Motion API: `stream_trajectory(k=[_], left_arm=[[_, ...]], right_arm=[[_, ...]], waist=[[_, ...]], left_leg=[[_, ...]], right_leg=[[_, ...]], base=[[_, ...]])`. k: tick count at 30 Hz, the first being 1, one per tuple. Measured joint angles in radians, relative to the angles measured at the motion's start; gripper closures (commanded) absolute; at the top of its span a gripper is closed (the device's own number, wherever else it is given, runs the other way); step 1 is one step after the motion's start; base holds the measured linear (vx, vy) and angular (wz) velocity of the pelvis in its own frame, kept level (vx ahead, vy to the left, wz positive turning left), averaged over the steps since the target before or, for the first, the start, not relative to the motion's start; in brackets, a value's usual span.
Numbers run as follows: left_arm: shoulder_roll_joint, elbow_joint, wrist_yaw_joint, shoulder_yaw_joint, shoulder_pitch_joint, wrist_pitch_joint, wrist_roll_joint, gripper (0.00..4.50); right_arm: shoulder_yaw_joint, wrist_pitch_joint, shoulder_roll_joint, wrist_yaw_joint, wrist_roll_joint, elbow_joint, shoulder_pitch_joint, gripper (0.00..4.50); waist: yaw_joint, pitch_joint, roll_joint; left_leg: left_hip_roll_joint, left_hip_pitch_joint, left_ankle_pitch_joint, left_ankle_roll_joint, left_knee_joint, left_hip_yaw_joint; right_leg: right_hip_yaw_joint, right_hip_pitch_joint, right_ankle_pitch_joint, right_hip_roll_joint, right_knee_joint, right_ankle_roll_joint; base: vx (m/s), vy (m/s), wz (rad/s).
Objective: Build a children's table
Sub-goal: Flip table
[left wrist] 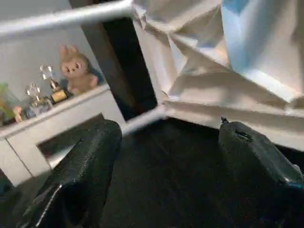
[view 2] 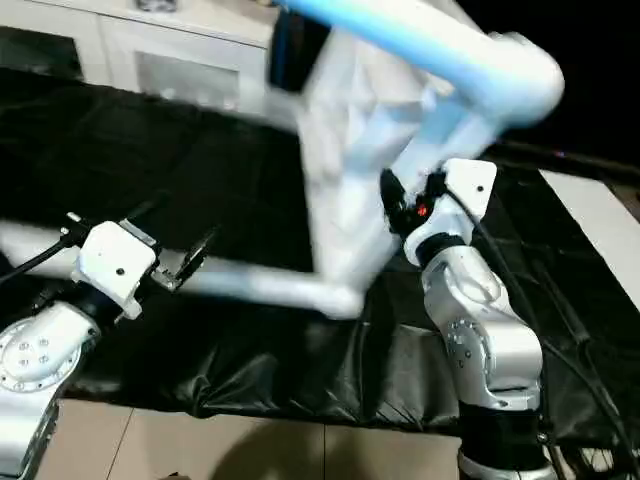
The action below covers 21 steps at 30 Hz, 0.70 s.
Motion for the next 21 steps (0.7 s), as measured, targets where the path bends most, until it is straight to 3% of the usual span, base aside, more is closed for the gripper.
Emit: stream_trajectory(k=[4,7,12,13,14,17,19,21], left_arm=[[0.024,0.026,-0.012,-0.020,-0.041,-0.006,0.019,0.79],[0.030,0.050,-0.013,-0.023,-0.110,-0.012,0.032,0.79],[0.052,0.042,-0.021,-0.028,-0.225,-0.088,0.062,0.79],[0.062,0.043,-0.034,-0.036,-0.234,-0.091,0.067,0.61],[0.064,0.043,-0.045,-0.047,-0.247,-0.092,0.069,0.43],[0.070,0.031,-0.071,-0.078,-0.294,-0.116,0.080,0.40],[0.089,0.000,-0.078,-0.078,-0.302,-0.167,0.084,0.13],[0.097,-0.013,-0.083,-0.074,-0.301,-0.198,0.083,0.01]], right_arm=[[0.028,0.006,0.001,-0.013,-0.030,0.019,-0.022,2.57],[0.053,0.004,0.018,-0.013,-0.056,0.077,-0.074,2.57],[0.107,-0.058,0.053,-0.008,-0.117,0.198,-0.153,2.57],[0.125,-0.088,0.053,-0.007,-0.139,0.241,-0.175,2.57],[0.139,-0.109,0.054,-0.008,-0.152,0.277,-0.196,2.01],[0.190,-0.144,0.071,-0.018,-0.214,0.412,-0.249,1.80],[0.219,-0.131,0.101,-0.023,-0.232,0.509,-0.220,1.51],[0.231,-0.130,0.112,-0.030,-0.237,0.541,-0.203,1.42]], waist=[[-0.004,-0.001,-0.005],[-0.013,-0.001,-0.015],[-0.024,-0.002,-0.017],[-0.026,-0.002,-0.018],[-0.028,-0.002,-0.018],[-0.035,-0.002,-0.024],[-0.032,0.005,-0.033],[-0.020,0.008,-0.039]], left_leg=[[-0.001,0.006,0.000,0.000,0.000,-0.001],[-0.001,0.005,0.000,0.000,0.000,-0.007],[-0.002,0.007,0.000,0.000,0.002,-0.010],[-0.002,0.007,0.000,0.000,0.003,-0.010],[-0.002,0.007,0.000,0.000,0.003,-0.010],[-0.002,0.006,0.000,0.000,0.003,-0.012],[-0.002,-0.003,0.000,-0.001,0.004,-0.014],[-0.002,-0.024,0.002,-0.003,0.009,-0.012]], right_leg=[[0.000,0.006,0.000,0.000,-0.001,0.001],[-0.003,0.006,0.000,0.000,-0.002,0.001],[-0.004,0.005,0.000,0.000,-0.003,0.001],[-0.004,0.005,0.000,0.000,-0.002,0.001],[-0.004,0.003,0.000,0.000,-0.002,0.001],[-0.006,-0.001,0.000,0.000,-0.002,0.000],[-0.006,-0.009,0.000,0.000,0.002,0.000],[-0.004,-0.021,0.018,0.000,0.003,-0.008]], base=[[0.000,0.000,0.00],[0.000,0.000,0.00],[0.000,0.000,0.00],[0.000,0.000,0.00],[0.000,0.000,0.00],[0.000,0.000,0.00],[0.000,0.000,0.00],[0.000,0.000,0.00]])
